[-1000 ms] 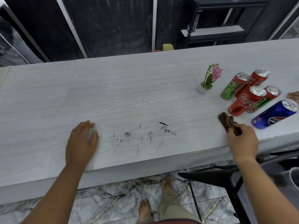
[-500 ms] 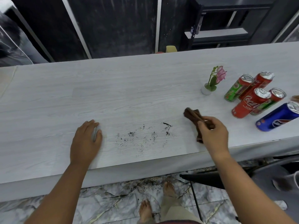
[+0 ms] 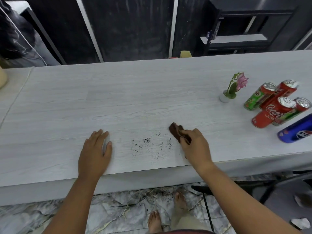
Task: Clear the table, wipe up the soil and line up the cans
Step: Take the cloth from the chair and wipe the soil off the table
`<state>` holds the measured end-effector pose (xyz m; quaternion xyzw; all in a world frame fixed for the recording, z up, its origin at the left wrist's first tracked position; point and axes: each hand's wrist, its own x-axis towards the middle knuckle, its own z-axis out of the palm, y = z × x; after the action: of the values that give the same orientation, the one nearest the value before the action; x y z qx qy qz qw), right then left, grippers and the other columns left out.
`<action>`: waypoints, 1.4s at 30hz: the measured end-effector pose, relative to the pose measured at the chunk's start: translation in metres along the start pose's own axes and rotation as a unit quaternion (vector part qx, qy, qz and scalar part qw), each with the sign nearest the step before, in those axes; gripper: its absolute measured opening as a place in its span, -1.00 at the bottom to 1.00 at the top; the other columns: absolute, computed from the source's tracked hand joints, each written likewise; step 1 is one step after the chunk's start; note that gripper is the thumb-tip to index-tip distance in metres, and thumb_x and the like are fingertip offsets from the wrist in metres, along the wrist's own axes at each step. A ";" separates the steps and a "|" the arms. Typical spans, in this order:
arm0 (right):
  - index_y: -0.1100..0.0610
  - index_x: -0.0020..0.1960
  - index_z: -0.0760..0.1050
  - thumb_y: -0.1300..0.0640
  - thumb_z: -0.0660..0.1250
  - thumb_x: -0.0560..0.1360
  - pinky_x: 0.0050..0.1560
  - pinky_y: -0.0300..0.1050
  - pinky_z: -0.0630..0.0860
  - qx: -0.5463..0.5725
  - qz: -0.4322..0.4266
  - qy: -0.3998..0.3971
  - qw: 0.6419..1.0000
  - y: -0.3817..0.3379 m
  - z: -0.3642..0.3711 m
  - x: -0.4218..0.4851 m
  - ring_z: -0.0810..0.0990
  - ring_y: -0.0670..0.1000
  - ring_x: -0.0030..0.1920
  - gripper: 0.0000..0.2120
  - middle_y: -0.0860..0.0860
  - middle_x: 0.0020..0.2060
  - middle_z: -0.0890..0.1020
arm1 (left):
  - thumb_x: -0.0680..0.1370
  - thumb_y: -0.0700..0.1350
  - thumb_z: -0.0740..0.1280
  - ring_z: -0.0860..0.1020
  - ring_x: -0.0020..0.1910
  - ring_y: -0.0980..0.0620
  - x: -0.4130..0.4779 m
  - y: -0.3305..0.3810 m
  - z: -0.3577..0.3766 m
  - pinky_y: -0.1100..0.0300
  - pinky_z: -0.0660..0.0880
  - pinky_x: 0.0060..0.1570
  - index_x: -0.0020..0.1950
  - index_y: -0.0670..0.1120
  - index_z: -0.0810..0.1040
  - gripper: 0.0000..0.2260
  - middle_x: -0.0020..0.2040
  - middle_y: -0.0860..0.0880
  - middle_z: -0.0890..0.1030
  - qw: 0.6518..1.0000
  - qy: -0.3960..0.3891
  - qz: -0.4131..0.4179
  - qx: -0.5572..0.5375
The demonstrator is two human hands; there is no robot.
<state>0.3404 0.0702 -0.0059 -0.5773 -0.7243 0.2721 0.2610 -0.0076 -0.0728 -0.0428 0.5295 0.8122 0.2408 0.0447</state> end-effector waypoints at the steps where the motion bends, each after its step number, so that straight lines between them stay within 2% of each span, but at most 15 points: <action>1: 0.05 0.29 0.68 0.19 0.45 0.62 -0.06 -0.37 0.47 0.040 0.010 -0.014 0.999 -0.006 0.003 0.001 0.58 -0.15 -0.09 -0.74 -0.09 -0.03 0.57 | 0.72 0.15 0.18 0.30 0.70 -0.06 0.000 0.000 -0.001 -0.15 0.21 0.69 0.61 -0.04 0.50 -0.48 0.66 -0.06 0.43 1.000 0.002 0.001 -0.001; 4: -0.05 0.18 0.70 0.16 0.47 0.59 -0.02 -0.39 0.45 0.131 0.057 0.028 0.989 -0.014 -0.004 0.012 0.61 -0.16 -0.01 -0.80 -0.12 -0.02 0.63 | 0.71 0.14 0.20 0.33 0.68 -0.08 0.002 0.001 -0.002 -0.15 0.28 0.66 0.59 -0.05 0.52 -0.49 0.64 -0.06 0.46 1.000 0.008 0.008 -0.008; 6: 0.00 0.19 0.71 0.17 0.47 0.58 -0.07 -0.47 0.42 0.110 0.061 0.091 0.988 -0.008 -0.023 0.024 0.60 -0.18 -0.06 -0.79 -0.13 -0.06 0.60 | 0.70 0.13 0.21 0.33 0.67 -0.09 0.002 0.001 -0.002 -0.17 0.30 0.64 0.59 -0.06 0.52 -0.49 0.63 -0.06 0.46 1.000 0.010 0.008 -0.010; 8: 0.05 0.27 0.68 0.17 0.43 0.62 -0.14 -0.45 0.43 0.043 0.058 0.111 0.991 0.006 -0.042 0.033 0.57 -0.22 -0.12 -0.75 -0.06 -0.06 0.56 | 0.69 0.12 0.22 0.35 0.66 -0.10 0.003 0.001 -0.001 -0.18 0.32 0.63 0.58 -0.06 0.53 -0.50 0.62 -0.07 0.47 1.000 0.014 0.010 -0.011; 12: 0.16 0.40 0.61 0.21 0.33 0.67 -0.13 -0.02 0.58 -0.088 0.071 0.047 0.993 0.023 -0.045 0.030 0.58 0.08 -0.16 -0.68 0.09 -0.01 0.49 | 0.69 0.11 0.23 0.37 0.64 -0.12 0.004 0.000 0.000 -0.17 0.34 0.61 0.55 -0.07 0.55 -0.51 0.60 -0.09 0.50 1.000 0.022 0.011 -0.013; 16: 0.20 0.39 0.63 0.27 0.37 0.63 -0.06 -0.15 0.44 -0.092 0.005 0.024 0.995 -0.001 -0.011 0.007 0.52 0.05 -0.14 -0.67 0.04 -0.04 0.49 | 0.68 0.08 0.25 0.38 0.63 -0.14 0.005 0.001 -0.001 -0.19 0.36 0.60 0.54 -0.08 0.56 -0.53 0.59 -0.10 0.50 1.000 0.021 0.010 -0.012; 21: 0.12 0.44 0.62 0.23 0.39 0.66 -0.10 -0.18 0.57 -0.005 -0.045 -0.044 0.998 -0.032 0.019 -0.009 0.59 -0.01 -0.14 -0.65 -0.04 -0.05 0.52 | 0.69 0.05 0.28 0.38 0.63 -0.13 0.005 0.004 -0.003 -0.21 0.38 0.59 0.54 -0.08 0.55 -0.55 0.59 -0.08 0.50 1.000 0.022 0.004 -0.013; 24: 0.12 0.39 0.64 0.23 0.40 0.65 -0.08 -0.43 0.45 0.012 -0.056 -0.028 0.998 -0.047 0.016 0.020 0.60 -0.03 -0.07 -0.68 -0.07 -0.03 0.55 | 0.70 -0.04 0.36 0.39 0.62 -0.13 0.005 0.007 -0.003 -0.21 0.37 0.59 0.54 -0.10 0.56 -0.60 0.58 -0.10 0.51 1.000 0.026 0.007 -0.013; 27: 0.08 0.37 0.67 0.23 0.40 0.64 -0.07 -0.52 0.36 -0.013 -0.079 -0.039 0.996 -0.070 0.016 0.073 0.58 -0.03 -0.01 -0.68 -0.07 -0.01 0.56 | 0.69 -0.09 0.41 0.41 0.60 -0.10 0.007 0.006 -0.006 -0.18 0.39 0.59 0.53 -0.09 0.59 -0.61 0.57 -0.06 0.54 0.999 0.021 -0.024 -0.042; 29: 0.04 0.36 0.68 0.23 0.39 0.63 0.00 -0.44 0.37 -0.029 -0.105 -0.082 0.991 -0.087 0.025 0.108 0.57 -0.02 0.05 -0.67 -0.06 0.02 0.58 | 0.70 -0.06 0.40 0.46 0.55 -0.06 0.008 -0.003 -0.013 -0.06 0.44 0.53 0.54 -0.07 0.58 -0.61 0.51 -0.04 0.58 0.996 0.032 -0.044 -0.065; 31: 0.02 0.34 0.70 0.24 0.39 0.63 0.07 -0.26 0.41 -0.055 -0.144 -0.136 0.979 -0.106 0.042 0.132 0.59 0.01 0.10 -0.67 -0.06 0.03 0.58 | 0.69 0.00 0.42 0.48 0.50 -0.05 0.007 -0.012 -0.019 0.06 0.47 0.40 0.53 -0.06 0.57 -0.59 0.47 -0.03 0.60 0.997 0.042 -0.040 -0.041; 33: 0.02 0.34 0.70 0.25 0.39 0.63 0.09 -0.18 0.42 -0.080 -0.186 -0.186 0.961 -0.122 0.065 0.142 0.60 0.05 0.14 -0.67 -0.03 0.04 0.58 | 0.68 0.03 0.43 0.48 0.49 -0.05 0.005 -0.017 -0.018 0.07 0.51 0.33 0.51 -0.07 0.58 -0.59 0.46 -0.03 0.59 0.999 0.044 -0.023 -0.008; 37: -0.01 0.40 0.65 0.22 0.35 0.66 0.21 -0.04 0.48 -0.122 -0.236 -0.229 0.936 -0.134 0.095 0.125 0.57 0.13 0.21 -0.65 0.06 0.15 0.62 | 0.67 0.11 0.34 0.50 0.46 -0.03 0.006 -0.019 -0.012 0.15 0.49 0.29 0.47 -0.09 0.60 -0.57 0.43 -0.02 0.59 0.998 0.060 -0.008 0.006; 39: 0.00 0.38 0.67 0.22 0.38 0.65 0.19 -0.01 0.50 -0.103 -0.266 -0.229 0.931 -0.131 0.097 0.104 0.56 0.14 0.17 -0.66 0.06 0.14 0.64 | 0.67 0.10 0.33 0.50 0.45 -0.02 0.007 -0.022 -0.010 0.17 0.48 0.31 0.46 -0.09 0.60 -0.57 0.42 -0.02 0.59 0.998 0.068 -0.004 0.007; 42: 0.02 0.32 0.71 0.25 0.45 0.61 0.15 0.03 0.54 -0.085 -0.332 -0.270 0.900 -0.115 0.086 0.068 0.56 0.12 0.13 -0.68 0.03 0.11 0.68 | 0.68 0.07 0.34 0.50 0.46 -0.02 0.006 -0.024 -0.008 0.15 0.51 0.35 0.46 -0.09 0.59 -0.59 0.42 -0.01 0.59 0.998 0.068 0.002 0.006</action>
<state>0.1876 0.1078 0.0173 -0.2275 -0.9370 0.2526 0.0803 -0.0331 -0.0780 -0.0457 0.5135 0.8139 0.2715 -0.0143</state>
